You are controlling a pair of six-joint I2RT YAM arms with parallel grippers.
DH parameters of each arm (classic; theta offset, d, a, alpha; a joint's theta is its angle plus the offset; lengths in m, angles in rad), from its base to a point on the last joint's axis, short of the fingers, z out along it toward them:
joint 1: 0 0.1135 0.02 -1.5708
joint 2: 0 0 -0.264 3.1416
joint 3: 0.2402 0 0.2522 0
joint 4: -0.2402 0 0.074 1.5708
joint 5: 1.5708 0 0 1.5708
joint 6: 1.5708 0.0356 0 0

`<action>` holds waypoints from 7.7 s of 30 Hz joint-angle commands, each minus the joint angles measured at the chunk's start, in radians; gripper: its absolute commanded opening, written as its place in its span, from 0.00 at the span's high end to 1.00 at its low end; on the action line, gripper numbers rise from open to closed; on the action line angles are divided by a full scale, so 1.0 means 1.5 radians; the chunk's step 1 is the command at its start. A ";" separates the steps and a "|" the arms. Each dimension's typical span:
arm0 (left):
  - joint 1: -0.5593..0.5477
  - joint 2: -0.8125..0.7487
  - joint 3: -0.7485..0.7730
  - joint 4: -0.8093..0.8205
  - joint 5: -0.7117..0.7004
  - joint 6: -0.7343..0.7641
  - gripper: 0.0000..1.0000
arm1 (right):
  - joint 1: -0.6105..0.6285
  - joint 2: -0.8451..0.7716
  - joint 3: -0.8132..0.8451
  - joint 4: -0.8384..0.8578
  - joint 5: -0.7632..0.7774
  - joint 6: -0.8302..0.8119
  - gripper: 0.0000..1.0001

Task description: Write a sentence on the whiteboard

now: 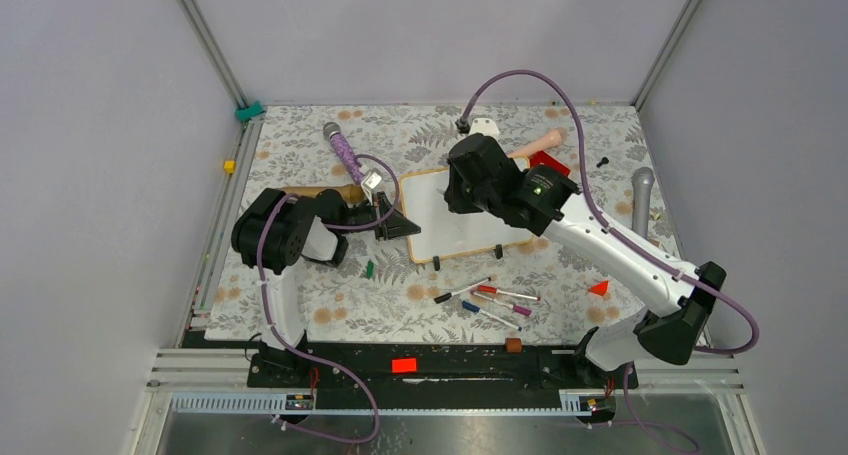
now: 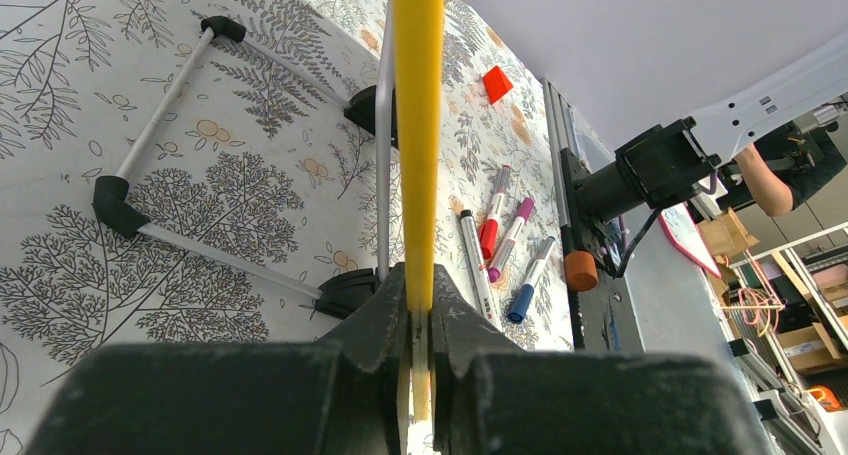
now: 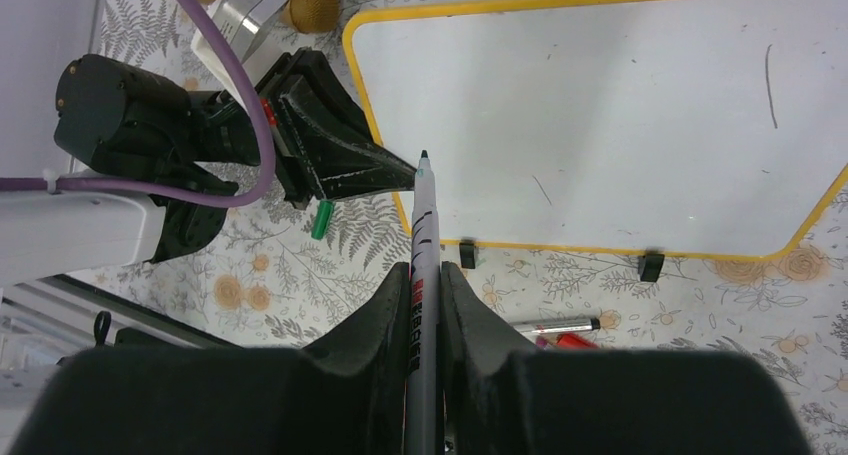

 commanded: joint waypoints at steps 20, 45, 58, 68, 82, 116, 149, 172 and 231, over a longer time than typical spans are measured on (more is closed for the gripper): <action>-0.013 -0.041 0.009 0.036 0.024 0.005 1.00 | 0.006 -0.087 -0.045 -0.061 0.180 0.215 1.00; -0.014 -0.032 0.003 0.036 0.019 -0.005 1.00 | 0.072 -0.001 0.022 0.000 0.130 -0.025 1.00; -0.014 -0.027 0.000 0.036 0.013 -0.013 1.00 | 0.099 0.060 0.023 0.092 0.095 -0.112 1.00; -0.015 -0.030 -0.003 0.036 0.016 -0.012 1.00 | 0.095 0.109 0.049 0.096 0.133 -0.130 1.00; -0.016 -0.033 -0.007 0.036 0.016 -0.009 1.00 | 0.062 0.152 0.087 0.096 0.097 -0.107 1.00; -0.017 -0.038 -0.009 0.037 0.020 -0.004 1.00 | 0.036 0.216 0.125 0.096 0.077 -0.124 1.00; -0.017 -0.040 -0.009 0.037 0.021 0.002 1.00 | 0.025 0.226 0.116 0.076 0.132 -0.118 1.00; -0.017 -0.041 -0.010 0.037 0.021 0.003 1.00 | 0.011 0.185 0.087 0.065 0.144 -0.109 1.00; -0.017 -0.041 -0.007 0.037 0.022 0.001 1.00 | 0.013 0.151 -0.024 0.118 0.037 -0.092 1.00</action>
